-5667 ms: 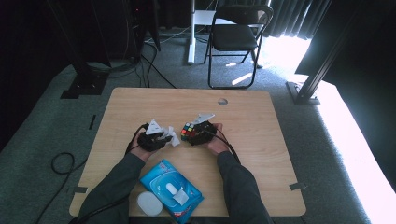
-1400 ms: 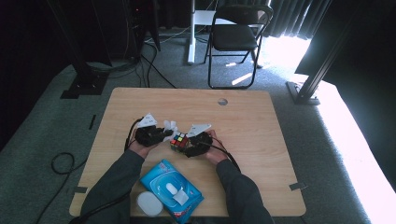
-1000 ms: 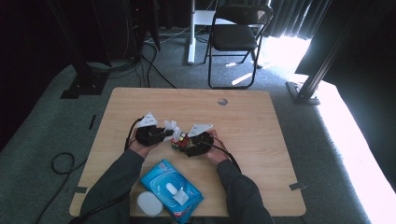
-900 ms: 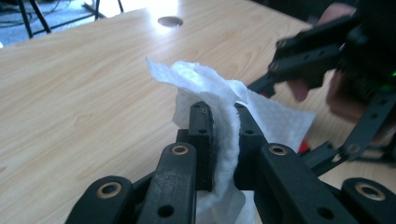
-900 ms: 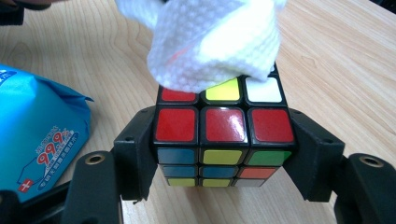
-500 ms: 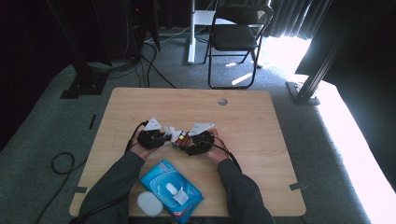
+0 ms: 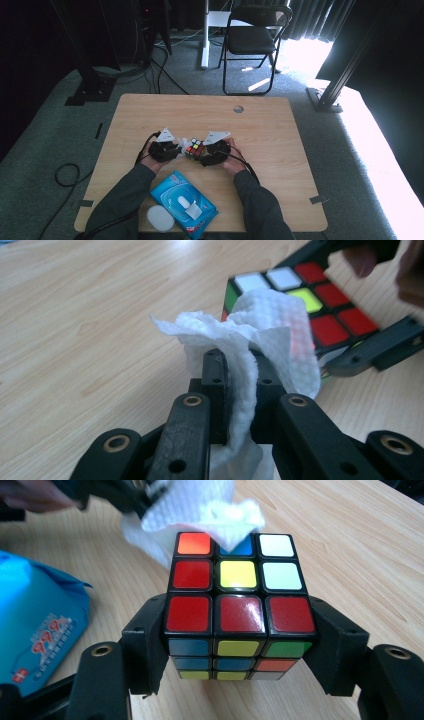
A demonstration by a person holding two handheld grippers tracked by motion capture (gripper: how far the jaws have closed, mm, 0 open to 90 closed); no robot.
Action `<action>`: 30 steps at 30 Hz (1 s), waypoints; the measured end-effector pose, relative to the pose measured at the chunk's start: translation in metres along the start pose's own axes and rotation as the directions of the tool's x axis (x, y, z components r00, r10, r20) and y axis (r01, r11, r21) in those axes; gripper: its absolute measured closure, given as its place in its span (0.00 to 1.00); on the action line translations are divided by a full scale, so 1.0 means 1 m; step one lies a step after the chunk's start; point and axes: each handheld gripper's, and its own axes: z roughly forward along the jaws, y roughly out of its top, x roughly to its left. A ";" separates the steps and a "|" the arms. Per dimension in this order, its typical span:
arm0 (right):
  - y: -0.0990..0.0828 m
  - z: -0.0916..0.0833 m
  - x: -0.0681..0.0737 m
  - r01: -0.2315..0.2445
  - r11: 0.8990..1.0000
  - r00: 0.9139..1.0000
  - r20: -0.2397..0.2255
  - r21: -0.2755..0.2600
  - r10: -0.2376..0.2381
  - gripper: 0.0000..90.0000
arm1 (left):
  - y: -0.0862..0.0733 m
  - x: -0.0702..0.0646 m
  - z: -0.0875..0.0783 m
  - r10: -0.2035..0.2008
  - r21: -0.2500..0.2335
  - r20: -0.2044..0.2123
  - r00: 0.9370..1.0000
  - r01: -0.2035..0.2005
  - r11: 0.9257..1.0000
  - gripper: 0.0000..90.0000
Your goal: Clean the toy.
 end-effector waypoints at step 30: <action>0.004 -0.009 -0.005 -0.040 0.998 0.999 0.010 -0.053 0.041 0.38 | -0.012 -0.003 0.014 0.035 0.082 -0.029 0.999 -0.032 0.996 0.90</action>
